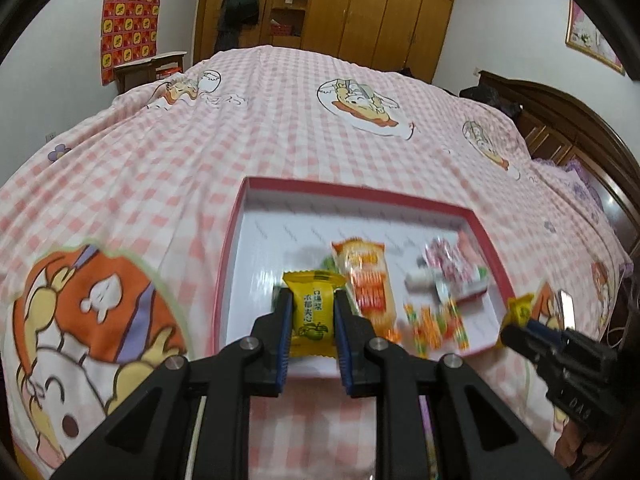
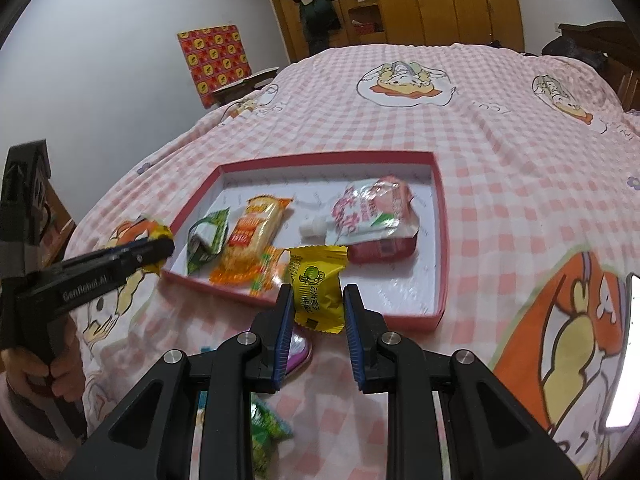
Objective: Organize snacks
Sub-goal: 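Carry both yellow candies over the red box lid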
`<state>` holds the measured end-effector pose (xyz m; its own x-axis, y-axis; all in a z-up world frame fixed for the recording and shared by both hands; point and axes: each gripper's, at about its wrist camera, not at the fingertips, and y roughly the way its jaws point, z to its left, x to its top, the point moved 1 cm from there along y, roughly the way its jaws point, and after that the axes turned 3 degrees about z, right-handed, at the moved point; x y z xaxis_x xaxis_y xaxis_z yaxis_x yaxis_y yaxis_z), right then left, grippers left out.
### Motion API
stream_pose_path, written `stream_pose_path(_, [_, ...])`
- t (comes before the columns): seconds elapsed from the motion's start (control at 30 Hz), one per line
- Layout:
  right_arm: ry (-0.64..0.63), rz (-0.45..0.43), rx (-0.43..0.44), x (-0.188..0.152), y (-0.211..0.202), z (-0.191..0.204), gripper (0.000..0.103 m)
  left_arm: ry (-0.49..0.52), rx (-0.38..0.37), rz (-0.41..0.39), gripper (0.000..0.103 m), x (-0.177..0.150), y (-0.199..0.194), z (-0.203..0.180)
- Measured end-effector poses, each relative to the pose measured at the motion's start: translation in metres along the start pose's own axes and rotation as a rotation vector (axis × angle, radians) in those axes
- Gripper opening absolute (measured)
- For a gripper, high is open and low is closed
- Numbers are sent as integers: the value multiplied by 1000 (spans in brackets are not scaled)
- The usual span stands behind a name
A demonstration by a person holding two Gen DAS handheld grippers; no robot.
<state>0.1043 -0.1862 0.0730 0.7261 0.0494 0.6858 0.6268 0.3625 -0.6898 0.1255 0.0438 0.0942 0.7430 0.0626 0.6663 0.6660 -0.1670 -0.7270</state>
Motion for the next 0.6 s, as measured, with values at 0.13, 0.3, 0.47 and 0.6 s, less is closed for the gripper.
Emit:
stream_pose_path(0.13, [6,2,-14,8,7,-6,26,4,5,-2,20,12,13,-2])
stream_pose_path(0.3, [14,-2,-37,13,14,-11,26,-1,11,1,20,26,32,-2])
stream_pose_path(0.47, [13,-10,-63,14,19,-15,26,19,8,12,20,35,47,-2])
stream_pose_path(0.6, [19,-8,-72,14,24,-18,26,28,11,9,20,39,57,-2])
